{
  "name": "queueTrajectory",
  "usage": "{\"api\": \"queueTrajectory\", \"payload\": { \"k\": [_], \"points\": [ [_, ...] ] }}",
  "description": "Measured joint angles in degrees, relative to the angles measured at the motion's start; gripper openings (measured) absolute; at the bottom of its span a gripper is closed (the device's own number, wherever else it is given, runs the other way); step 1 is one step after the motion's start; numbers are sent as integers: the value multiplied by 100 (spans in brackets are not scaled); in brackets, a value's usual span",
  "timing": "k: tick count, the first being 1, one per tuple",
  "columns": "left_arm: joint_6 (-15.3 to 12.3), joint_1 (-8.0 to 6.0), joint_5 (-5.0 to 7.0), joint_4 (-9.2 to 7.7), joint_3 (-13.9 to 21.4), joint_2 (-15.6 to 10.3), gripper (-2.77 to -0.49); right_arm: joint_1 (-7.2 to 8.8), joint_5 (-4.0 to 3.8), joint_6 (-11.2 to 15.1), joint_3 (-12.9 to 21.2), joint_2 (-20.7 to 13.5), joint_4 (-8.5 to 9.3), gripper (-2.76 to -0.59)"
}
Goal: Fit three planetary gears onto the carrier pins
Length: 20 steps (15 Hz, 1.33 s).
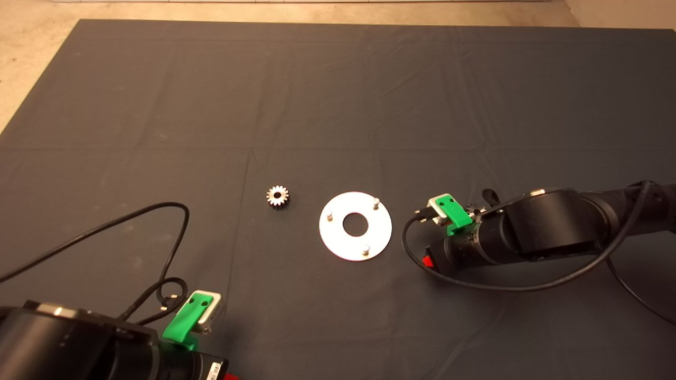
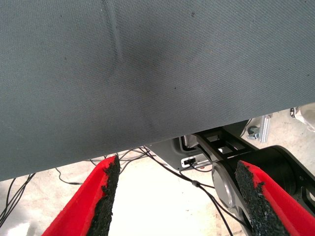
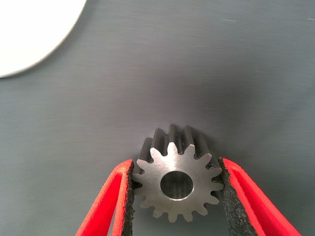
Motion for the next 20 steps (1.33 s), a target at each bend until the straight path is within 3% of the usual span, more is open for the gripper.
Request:
{"api": "queueTrajectory", "payload": {
  "k": [2, 6, 8, 11, 14, 20],
  "points": [
    [0, 0, -11, 0, 0, 0, -163, 105, 0, 85, 68, 188, 23, -234],
    [2, 0, -16, 0, 0, 0, -163, 929, 6, 278, 99, 758, 111, -237],
    [2, 2, -16, 0, 0, 0, -163, 1174, 30, 369, 121, 933, 175, -236],
    [2, 0, -17, 0, 0, 4, -163, 1225, -5, 448, 132, 1102, 328, -236],
    [2, 0, -17, 0, 0, 2, -163, 1314, 12, 490, 154, 1345, 428, -237],
    [5, 0, -22, 0, 0, 3, -163, 1314, 9, 515, 165, 1668, 662, -237]
  ]
}}
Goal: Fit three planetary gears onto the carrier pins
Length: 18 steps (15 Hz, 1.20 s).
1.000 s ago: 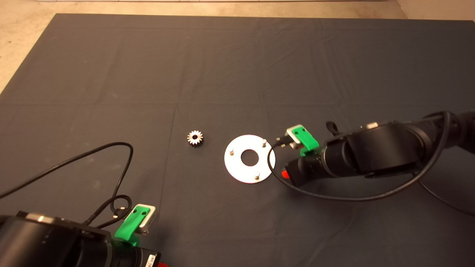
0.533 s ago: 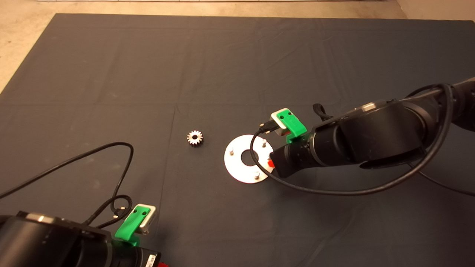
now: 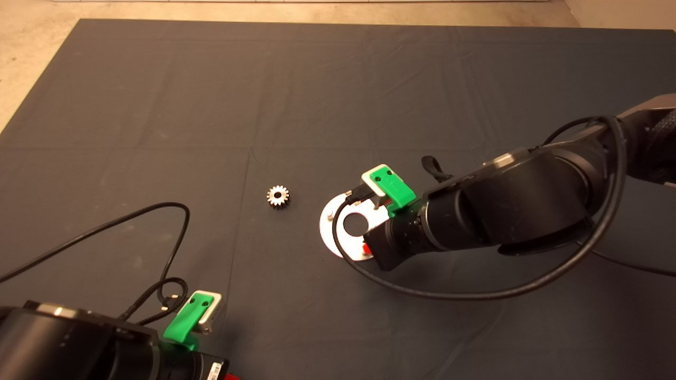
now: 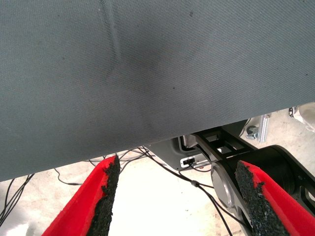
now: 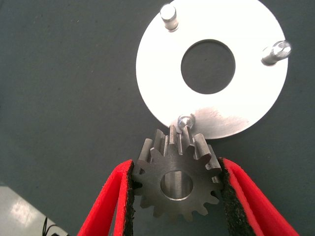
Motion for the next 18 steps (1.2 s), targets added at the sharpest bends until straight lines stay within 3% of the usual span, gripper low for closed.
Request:
{"api": "queueTrajectory", "payload": {
  "k": [3, 5, 8, 18],
  "points": [
    [0, 0, -138, 0, 0, 0, -163, -80, -7, -1, 0, 39, 107, -237],
    [1, 0, -155, 0, 0, -2, -163, -240, -11, -1, -22, 83, 185, -237],
    [1, 0, -162, 1, 0, 0, -163, -341, -2, -24, -204, 130, 221, -237],
    [3, 0, -173, 0, 0, -3, -163, -416, -7, -656, -938, 199, 229, -237]
  ]
}}
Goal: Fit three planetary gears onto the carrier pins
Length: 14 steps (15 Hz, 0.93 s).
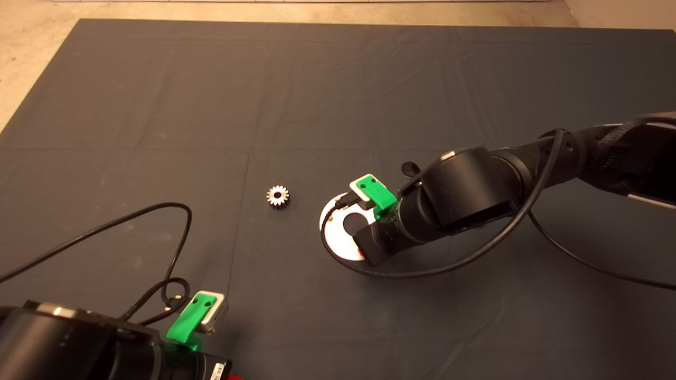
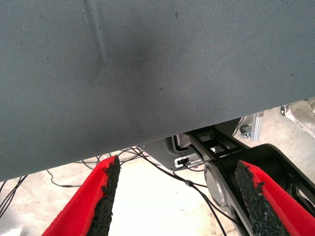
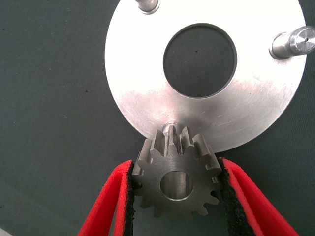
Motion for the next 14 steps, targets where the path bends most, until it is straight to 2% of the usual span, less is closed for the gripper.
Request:
{"api": "queueTrajectory", "payload": {
  "k": [6, 9, 14],
  "points": [
    [0, 0, 0, 0, 0, 0, -163, -34, 0, -130, -157, 90, -2, -238],
    [0, 0, -3, 0, 0, -11, -163, -196, 0, -213, -214, 143, 0, -238],
    [0, 0, 0, 1, 0, -18, -163, -202, -39, -326, -240, 185, 0, -238]
  ]
}}
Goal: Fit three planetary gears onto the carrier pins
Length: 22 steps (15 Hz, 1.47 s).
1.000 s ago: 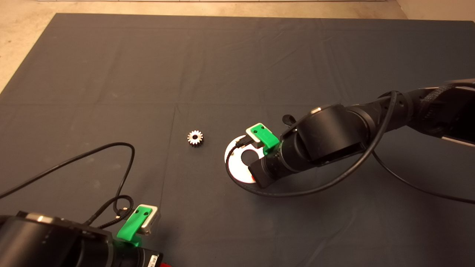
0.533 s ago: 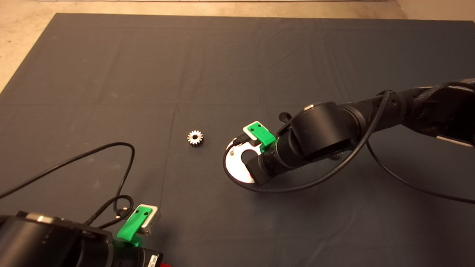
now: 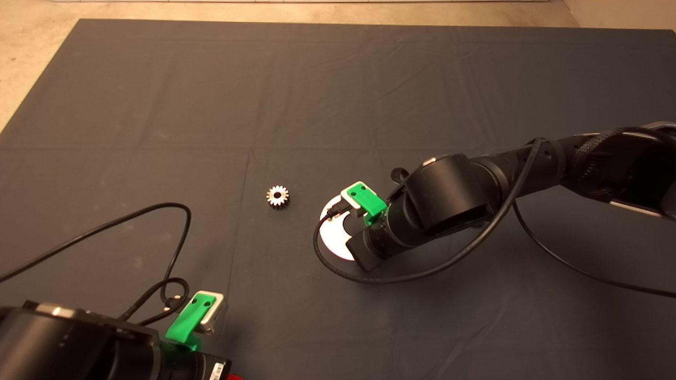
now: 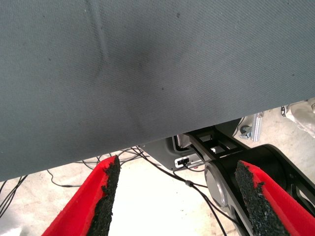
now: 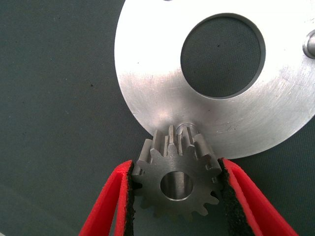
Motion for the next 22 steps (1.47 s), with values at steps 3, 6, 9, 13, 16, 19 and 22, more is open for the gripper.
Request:
{"api": "queueTrajectory", "payload": {
  "k": [3, 6, 9, 13, 16, 19, 22],
  "points": [
    [0, 0, 0, 0, 0, 0, -163, 0, -4, -45, -11, 7, 0, -238],
    [0, 0, -1, 0, 0, -1, -163, 0, -13, -171, -27, 18, 2, -238],
    [0, 0, -4, 0, 0, -12, -163, 4, -9, -257, -51, 29, 7, -238],
    [0, 0, -6, 0, 0, -28, -163, 20, -17, -336, -99, 51, 46, -238],
    [0, 0, -4, 0, 0, -28, -163, 32, 2, -381, -121, 54, 63, -238],
    [0, 0, -6, 0, 0, -28, -163, 34, 5, -427, -140, 63, 66, -238],
    [0, 0, -6, 0, 0, -28, -163, 43, 16, -471, -160, 63, 72, -238]
  ]
}}
